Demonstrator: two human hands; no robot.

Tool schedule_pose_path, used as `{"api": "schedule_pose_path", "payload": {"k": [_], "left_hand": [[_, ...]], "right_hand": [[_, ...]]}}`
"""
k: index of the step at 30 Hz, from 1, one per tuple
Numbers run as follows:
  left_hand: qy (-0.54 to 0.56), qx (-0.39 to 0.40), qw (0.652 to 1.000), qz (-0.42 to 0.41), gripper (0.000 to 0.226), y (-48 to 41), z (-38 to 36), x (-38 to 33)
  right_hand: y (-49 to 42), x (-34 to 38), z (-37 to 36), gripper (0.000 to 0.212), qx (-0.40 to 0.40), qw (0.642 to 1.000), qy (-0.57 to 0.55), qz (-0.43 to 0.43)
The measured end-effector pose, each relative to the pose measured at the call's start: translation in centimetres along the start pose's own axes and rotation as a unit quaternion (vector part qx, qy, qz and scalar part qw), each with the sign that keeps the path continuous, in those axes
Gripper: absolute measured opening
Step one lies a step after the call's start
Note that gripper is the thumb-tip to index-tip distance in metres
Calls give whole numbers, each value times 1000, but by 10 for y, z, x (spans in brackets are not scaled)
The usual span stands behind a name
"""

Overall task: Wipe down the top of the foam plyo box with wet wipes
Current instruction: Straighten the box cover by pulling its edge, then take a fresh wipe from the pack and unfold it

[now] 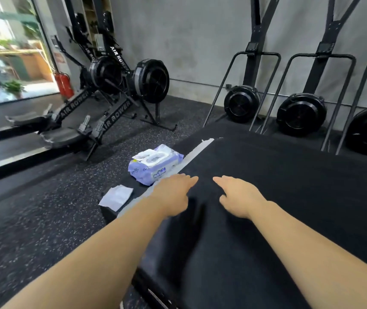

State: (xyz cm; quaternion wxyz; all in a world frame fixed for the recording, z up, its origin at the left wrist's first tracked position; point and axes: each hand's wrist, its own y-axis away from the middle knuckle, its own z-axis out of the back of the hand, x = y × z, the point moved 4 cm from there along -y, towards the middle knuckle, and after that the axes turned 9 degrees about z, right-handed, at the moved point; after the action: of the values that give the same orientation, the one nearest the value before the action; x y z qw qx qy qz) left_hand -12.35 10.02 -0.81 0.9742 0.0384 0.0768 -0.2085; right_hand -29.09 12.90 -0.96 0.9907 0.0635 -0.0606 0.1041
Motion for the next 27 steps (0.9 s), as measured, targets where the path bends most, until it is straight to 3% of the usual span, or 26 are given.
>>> {"api": "schedule_pose_path", "payload": {"k": [4,8,12,17,20,27], "left_hand": [[34,-16,999,26,39,-31,4,33],[52,-28,997,49,18,-48,15,65],[28,-35,993,105,18,-56,31,102],[10,28,993,115,12,-75,35,140],[-3,86,992,95,45,-88,27,153],[-10,116,993,33,42,-108,20,162]], "right_hand": [[-51,12,-8,51,5,999,-11,37],[-84,27,-4,48,20,998,-34,50],[-109,46,8,33,24,998,-41,46],[-148,71,23,32,5,994,-107,23],[-172,83,28,35,-6,991,-134,10],[-204,84,21,38,-2,982,-181,-50]]}}
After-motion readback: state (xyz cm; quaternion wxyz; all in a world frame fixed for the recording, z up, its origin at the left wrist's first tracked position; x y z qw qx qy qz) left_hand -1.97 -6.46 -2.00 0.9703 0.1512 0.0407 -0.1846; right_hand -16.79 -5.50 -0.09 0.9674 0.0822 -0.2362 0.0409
